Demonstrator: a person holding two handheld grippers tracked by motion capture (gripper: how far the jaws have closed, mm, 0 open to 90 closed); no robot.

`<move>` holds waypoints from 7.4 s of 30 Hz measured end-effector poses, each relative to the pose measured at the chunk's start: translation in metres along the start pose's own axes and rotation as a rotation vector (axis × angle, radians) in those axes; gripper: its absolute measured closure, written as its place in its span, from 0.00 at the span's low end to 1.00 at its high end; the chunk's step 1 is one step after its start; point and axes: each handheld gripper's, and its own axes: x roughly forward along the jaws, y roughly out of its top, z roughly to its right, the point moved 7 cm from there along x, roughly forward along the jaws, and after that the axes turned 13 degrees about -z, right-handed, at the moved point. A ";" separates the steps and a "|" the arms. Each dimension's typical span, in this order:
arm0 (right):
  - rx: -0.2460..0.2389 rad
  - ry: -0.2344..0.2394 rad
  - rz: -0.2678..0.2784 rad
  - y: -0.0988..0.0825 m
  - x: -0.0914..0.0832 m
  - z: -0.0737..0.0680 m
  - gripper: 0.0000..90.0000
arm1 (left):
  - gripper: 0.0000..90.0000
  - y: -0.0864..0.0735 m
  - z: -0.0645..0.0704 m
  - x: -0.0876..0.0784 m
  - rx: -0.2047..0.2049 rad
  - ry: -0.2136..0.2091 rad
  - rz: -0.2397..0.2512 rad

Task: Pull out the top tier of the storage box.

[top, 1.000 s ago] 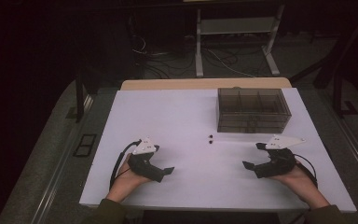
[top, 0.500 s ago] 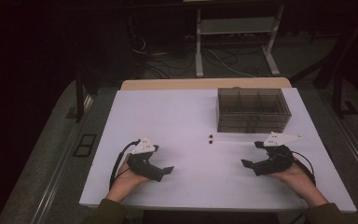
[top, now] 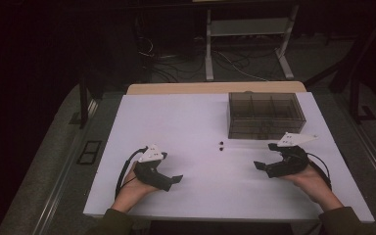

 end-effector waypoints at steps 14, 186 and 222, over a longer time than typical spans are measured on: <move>-0.007 -0.011 -0.012 0.009 0.001 0.008 0.12 | 0.00 0.000 -0.001 0.000 0.002 0.004 0.001; -0.340 -0.605 0.032 0.018 -0.006 0.050 0.12 | 0.00 -0.001 0.000 0.000 0.025 0.003 -0.010; -0.505 -0.776 -0.043 0.018 -0.007 0.048 0.12 | 0.00 -0.002 0.000 0.000 0.026 0.007 -0.015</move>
